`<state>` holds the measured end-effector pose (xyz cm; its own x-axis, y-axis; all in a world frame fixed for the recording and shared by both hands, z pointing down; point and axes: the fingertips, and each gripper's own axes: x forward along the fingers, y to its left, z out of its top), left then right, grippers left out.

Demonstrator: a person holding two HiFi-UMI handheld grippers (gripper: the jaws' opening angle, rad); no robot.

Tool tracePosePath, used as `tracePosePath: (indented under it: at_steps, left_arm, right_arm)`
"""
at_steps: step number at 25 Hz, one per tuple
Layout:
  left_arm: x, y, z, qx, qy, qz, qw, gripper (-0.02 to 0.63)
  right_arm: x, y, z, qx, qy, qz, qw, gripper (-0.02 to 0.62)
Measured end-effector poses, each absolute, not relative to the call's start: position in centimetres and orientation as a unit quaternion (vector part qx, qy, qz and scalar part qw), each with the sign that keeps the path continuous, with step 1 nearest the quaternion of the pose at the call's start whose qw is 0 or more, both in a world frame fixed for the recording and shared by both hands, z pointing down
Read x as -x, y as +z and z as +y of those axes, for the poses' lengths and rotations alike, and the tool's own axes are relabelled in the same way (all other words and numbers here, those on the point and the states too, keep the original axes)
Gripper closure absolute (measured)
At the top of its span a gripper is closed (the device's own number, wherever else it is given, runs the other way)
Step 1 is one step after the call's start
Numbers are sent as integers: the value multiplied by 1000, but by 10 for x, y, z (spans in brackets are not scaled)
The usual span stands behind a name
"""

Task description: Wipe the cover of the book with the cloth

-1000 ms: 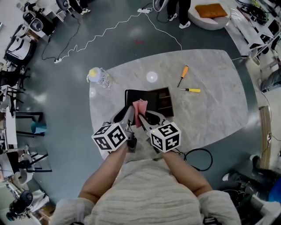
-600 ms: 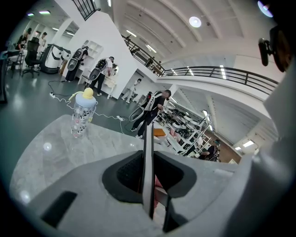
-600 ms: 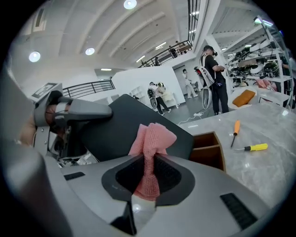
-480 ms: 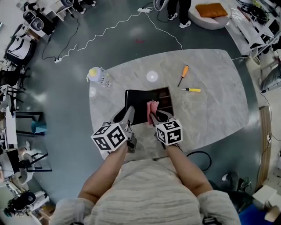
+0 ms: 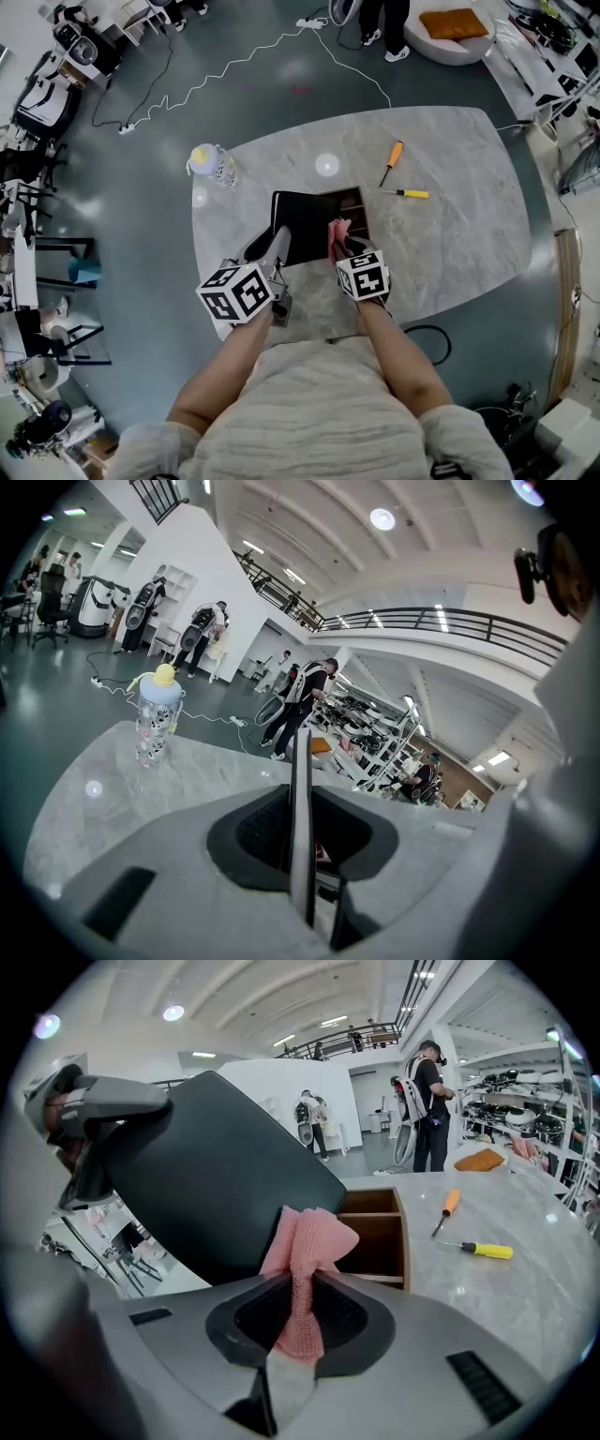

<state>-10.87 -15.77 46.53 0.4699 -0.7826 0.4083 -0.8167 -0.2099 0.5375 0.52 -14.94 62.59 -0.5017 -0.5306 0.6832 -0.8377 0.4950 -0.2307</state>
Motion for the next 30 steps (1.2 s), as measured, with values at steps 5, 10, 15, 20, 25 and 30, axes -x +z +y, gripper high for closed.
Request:
tracePosePath:
  at_steps: [5,10,15,20,25,30]
  left_arm:
    - [105,463,-158,-791,32,-496,357,531]
    - [98,453,-163,-817,62,-472,325,531]
    - [93,436,-172,-847,99,-449,268,531]
    - [81,417,-184,-880,162,-410,175,531]
    - [57,410,-191,-901,237,-358,60,531]
    - [36,422,-182,-913,288,-289,-18,531]
  right_arm:
    - [-16,618,-150,-416,279,-823,268,532]
    - [-31,589,-159,-417,261,-834,249,532]
    - [-47,537,-174,-432,231,-850,194,532]
    - [-74,483,-189,-457,196,-854,150,532]
    - [-79,454,-194,-455,193,-861,120,532]
    - [-82,450,-192,-454,196,-861,117,532]
